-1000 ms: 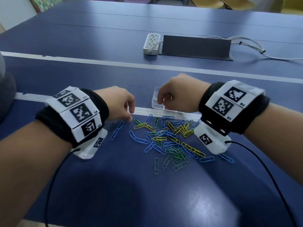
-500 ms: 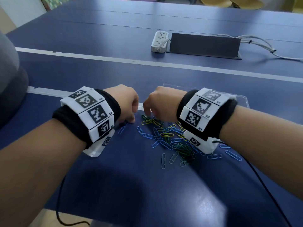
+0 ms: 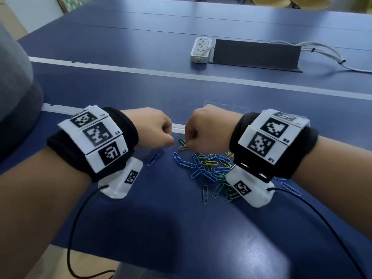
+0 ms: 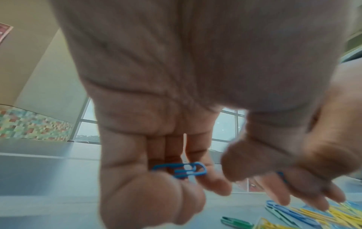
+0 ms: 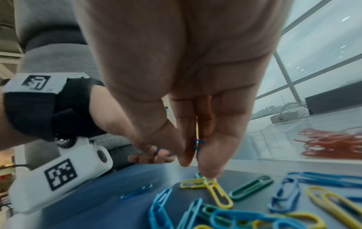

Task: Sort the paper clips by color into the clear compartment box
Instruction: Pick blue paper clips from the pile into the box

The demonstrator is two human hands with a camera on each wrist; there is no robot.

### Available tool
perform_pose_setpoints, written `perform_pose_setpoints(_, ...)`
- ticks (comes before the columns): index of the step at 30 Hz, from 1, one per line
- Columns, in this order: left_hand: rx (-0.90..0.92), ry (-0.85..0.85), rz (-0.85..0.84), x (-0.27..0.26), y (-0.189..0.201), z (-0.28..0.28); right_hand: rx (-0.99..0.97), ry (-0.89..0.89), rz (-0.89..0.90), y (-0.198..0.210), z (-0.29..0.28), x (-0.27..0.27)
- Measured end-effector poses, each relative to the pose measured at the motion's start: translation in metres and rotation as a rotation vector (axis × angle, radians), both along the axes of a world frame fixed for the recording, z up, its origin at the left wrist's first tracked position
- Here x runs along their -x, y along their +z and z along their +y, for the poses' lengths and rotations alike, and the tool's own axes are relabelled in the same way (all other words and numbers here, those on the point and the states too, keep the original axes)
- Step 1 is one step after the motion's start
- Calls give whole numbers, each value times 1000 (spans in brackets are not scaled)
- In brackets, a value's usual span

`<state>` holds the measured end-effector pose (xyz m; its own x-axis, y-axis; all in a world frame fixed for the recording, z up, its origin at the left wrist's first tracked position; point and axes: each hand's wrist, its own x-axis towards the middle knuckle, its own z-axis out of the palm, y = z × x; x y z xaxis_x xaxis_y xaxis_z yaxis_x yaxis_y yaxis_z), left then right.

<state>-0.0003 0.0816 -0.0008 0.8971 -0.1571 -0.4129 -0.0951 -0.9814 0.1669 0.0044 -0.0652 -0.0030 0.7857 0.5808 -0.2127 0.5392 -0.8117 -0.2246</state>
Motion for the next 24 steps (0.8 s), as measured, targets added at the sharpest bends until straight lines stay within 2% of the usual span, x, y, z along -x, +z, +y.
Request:
perform_pose_setpoints(7, -141, -32, 5, 7, -8, 1, 153, 21, -2, -10, 9, 11)
perform_pose_setpoints(12, -99, -44, 7, 11, -9, -3, 145, -1, 55, -8, 6, 11)
perform_pose_setpoints(17, -84, -67, -34, 16, -8, -2, 50, -108, 126, -2, -1, 6)
perform_pose_setpoints(20, -38, -55, -45, 18, -8, 0, -21, -140, 108, -1, -2, 6)
perform_pose_setpoints(24, 148, 28, -29, 20, -7, -2, -38, -149, 121, 0, -2, 7)
